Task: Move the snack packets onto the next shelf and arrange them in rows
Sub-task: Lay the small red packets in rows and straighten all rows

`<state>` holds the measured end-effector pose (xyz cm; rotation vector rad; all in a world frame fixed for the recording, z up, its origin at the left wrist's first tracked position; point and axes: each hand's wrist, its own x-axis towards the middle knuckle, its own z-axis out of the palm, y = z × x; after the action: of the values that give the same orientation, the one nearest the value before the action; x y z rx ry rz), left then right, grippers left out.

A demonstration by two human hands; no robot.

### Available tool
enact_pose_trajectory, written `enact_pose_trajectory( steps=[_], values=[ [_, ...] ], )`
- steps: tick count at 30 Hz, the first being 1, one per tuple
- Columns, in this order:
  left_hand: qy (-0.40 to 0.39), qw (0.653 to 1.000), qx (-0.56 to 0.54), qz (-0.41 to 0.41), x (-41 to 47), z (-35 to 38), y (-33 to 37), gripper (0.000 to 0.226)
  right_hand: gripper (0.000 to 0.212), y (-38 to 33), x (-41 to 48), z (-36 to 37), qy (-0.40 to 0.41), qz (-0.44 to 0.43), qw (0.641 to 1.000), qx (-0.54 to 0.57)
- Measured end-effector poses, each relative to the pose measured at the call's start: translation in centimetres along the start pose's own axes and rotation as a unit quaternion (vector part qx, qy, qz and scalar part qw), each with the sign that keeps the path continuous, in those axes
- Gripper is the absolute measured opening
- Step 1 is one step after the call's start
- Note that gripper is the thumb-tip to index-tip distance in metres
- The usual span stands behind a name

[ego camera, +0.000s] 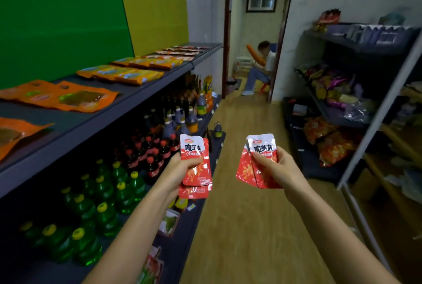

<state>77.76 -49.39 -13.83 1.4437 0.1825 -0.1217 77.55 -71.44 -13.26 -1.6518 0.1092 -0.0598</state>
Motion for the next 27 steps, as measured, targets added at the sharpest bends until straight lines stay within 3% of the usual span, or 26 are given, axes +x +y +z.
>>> enact_pose_trajectory(
  steps=[9, 14, 20, 27],
  values=[
    [-0.058, 0.998, 0.016, -0.019, 18.4, 4.7, 3.0, 0.034, 0.029, 1.0, 16.8, -2.5, 0.019, 0.024, 0.999, 0.028],
    [-0.065, 0.997, 0.014, -0.035, 27.1, 8.5, 2.3, 0.028, 0.030, 2.5, 26.5, -4.6, 0.019, 0.033, 0.999, 0.033],
    [-0.036, 0.999, -0.002, -0.032, 38.2, 14.4, 2.9, 0.009, 0.033, 3.0, 40.1, -8.1, -0.019, 0.026, 0.999, 0.020],
    [0.028, 0.999, -0.039, -0.016, 50.7, 19.8, 6.8, 0.020, 0.032, 0.2, 56.2, -11.1, -0.059, -0.021, 0.998, 0.001]
  ],
)
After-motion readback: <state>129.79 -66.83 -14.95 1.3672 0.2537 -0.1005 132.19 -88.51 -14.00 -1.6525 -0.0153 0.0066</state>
